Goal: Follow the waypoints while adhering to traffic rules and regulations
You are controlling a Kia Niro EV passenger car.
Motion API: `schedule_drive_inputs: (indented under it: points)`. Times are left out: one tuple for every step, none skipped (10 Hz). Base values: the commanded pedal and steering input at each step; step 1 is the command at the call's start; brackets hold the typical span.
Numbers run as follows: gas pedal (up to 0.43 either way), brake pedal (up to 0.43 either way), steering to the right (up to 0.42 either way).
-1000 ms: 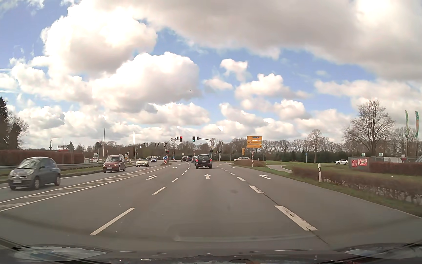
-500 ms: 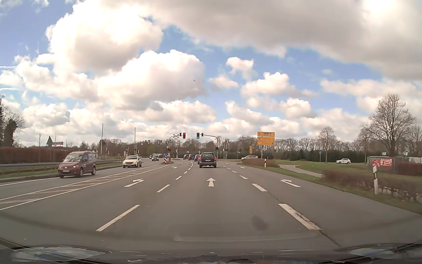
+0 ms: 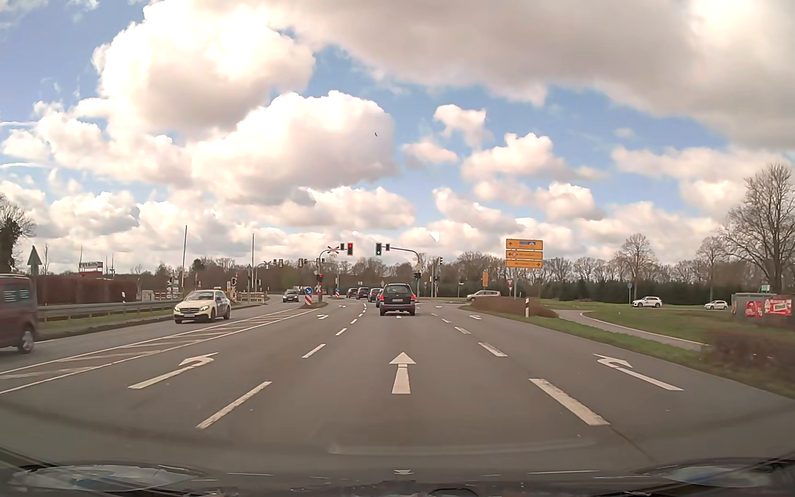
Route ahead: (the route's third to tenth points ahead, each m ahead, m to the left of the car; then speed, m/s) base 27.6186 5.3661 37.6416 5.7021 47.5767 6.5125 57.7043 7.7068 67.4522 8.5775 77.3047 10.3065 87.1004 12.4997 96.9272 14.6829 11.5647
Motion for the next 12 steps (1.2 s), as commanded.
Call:
schedule_drive_inputs:
  points:
    - [0.118, 0.0, -0.006]
    - [0.13, 0.0, -0.006]
    - [0.13, 0.0, -0.006]
    - [0.13, 0.0, -0.006]
    - [0.13, 0.0, -0.006]
    - [0.13, 0.0, -0.006]
    - [0.13, 0.0, -0.006]
    - [0.13, 0.0, -0.006]
    - [0.13, 0.0, -0.006]
    - [0.13, 0.0, -0.006]
    - [0.13, 0.0, -0.006]
    - [0.13, 0.0, -0.006]
